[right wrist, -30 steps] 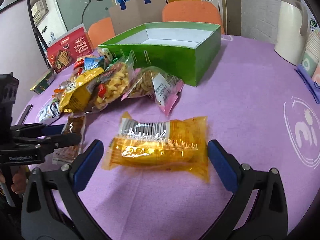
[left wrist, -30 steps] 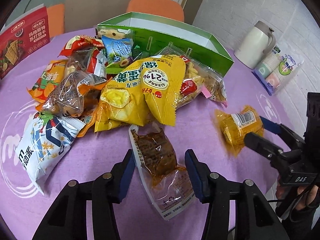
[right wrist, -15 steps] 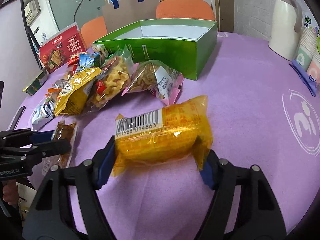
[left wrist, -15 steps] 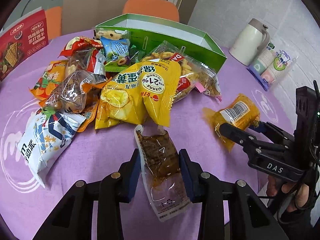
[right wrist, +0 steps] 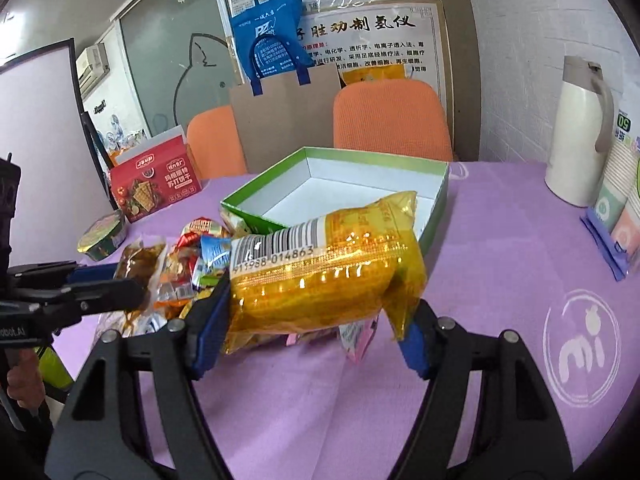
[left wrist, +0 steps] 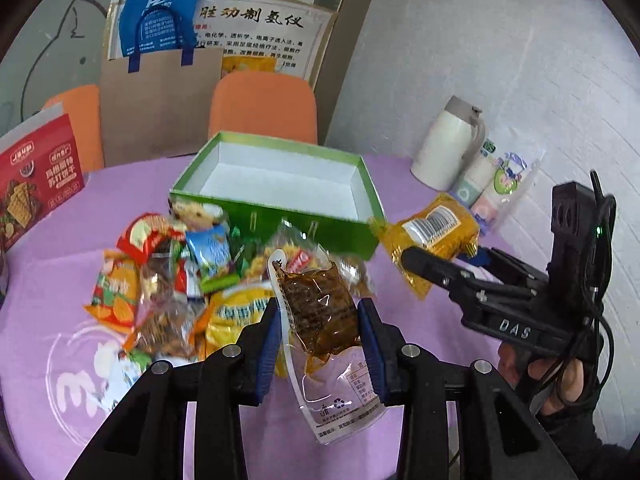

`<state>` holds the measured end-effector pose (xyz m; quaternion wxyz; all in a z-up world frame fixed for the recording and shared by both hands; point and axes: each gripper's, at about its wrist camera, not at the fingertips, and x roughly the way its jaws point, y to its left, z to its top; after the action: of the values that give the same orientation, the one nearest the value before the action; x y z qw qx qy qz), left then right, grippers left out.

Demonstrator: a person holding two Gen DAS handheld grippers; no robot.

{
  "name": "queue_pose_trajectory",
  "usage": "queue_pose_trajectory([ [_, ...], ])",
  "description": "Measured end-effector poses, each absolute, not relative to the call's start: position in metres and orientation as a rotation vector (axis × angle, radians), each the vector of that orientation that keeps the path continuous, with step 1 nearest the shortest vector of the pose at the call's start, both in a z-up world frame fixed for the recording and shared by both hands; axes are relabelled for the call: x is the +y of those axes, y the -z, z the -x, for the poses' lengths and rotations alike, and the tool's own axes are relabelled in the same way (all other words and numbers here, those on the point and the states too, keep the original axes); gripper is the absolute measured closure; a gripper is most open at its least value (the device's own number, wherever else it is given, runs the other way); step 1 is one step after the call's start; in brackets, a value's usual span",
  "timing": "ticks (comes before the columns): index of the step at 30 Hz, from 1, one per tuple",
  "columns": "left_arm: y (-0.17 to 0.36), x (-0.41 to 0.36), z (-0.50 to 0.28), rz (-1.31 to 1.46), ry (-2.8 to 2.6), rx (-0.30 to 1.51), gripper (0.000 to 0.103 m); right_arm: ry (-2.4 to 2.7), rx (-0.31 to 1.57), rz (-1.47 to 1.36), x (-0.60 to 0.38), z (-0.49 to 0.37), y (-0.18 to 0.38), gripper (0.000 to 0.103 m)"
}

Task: Organize snacks
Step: 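Carry both packs into the green box and open both tools, then withdraw both tools from the box back toward the snack pile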

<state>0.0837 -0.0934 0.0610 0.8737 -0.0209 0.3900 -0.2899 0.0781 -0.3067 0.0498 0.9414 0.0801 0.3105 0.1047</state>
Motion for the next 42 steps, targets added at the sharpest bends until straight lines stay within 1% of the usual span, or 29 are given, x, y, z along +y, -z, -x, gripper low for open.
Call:
queue_pose_trajectory([
  [4, -0.075, -0.103, -0.134, 0.083, 0.571, 0.8, 0.065, -0.204, 0.651, -0.186, -0.316, -0.111, -0.044, 0.03],
  [7, -0.074, -0.113, -0.171, 0.108, 0.546, 0.812, 0.065, -0.177, 0.662, -0.188, -0.326, -0.136, -0.037, 0.03],
  [14, -0.054, -0.142, -0.243, 0.12, 0.48, 0.854, 0.065, -0.181, 0.714, -0.165, -0.329, -0.184, -0.02, 0.03],
  [18, -0.037, -0.151, -0.27, 0.122, 0.461, 0.892, 0.065, -0.186, 0.753, -0.167, -0.328, -0.203, -0.003, 0.03],
  [20, -0.028, -0.153, -0.276, 0.122, 0.46, 0.912, 0.065, -0.163, 0.762, -0.153, -0.327, -0.209, 0.003, 0.029],
  [21, -0.024, -0.154, -0.279, 0.124, 0.46, 0.918, 0.065, -0.144, 0.756, -0.138, -0.326, -0.209, 0.004, 0.026],
  [22, -0.021, -0.153, -0.281, 0.13, 0.462, 0.917, 0.064, -0.126, 0.746, -0.117, -0.326, -0.208, 0.003, 0.019],
  [23, -0.02, -0.151, -0.281, 0.143, 0.47, 0.904, 0.055, -0.12, 0.736, -0.102, -0.326, -0.206, 0.002, 0.015],
  [24, -0.02, -0.148, -0.281, 0.158, 0.476, 0.894, 0.033, -0.126, 0.723, -0.087, -0.326, -0.204, 0.0, 0.006],
  [25, -0.021, -0.144, -0.28, 0.173, 0.47, 0.881, 0.02, -0.134, 0.709, -0.075, -0.326, -0.201, -0.002, 0.0],
  [26, -0.023, -0.139, -0.277, 0.187, 0.455, 0.854, 0.005, -0.131, 0.69, -0.061, -0.327, -0.196, -0.005, 0.0],
  [27, -0.027, -0.135, -0.275, 0.196, 0.436, 0.82, 0.0, -0.117, 0.676, -0.049, -0.328, -0.192, -0.009, 0.0],
  [36, -0.061, -0.109, -0.238, 0.145, 0.39, 0.695, 0.0, -0.08, 0.585, -0.077, -0.334, -0.15, -0.053, 0.0],
  [39, -0.074, -0.099, -0.218, 0.146, 0.404, 0.66, 0.0, -0.065, 0.591, -0.054, -0.326, -0.147, -0.055, 0.0],
  [42, -0.082, -0.088, -0.202, 0.168, 0.403, 0.669, 0.0, -0.034, 0.64, -0.024, -0.317, -0.156, -0.044, 0.0],
])
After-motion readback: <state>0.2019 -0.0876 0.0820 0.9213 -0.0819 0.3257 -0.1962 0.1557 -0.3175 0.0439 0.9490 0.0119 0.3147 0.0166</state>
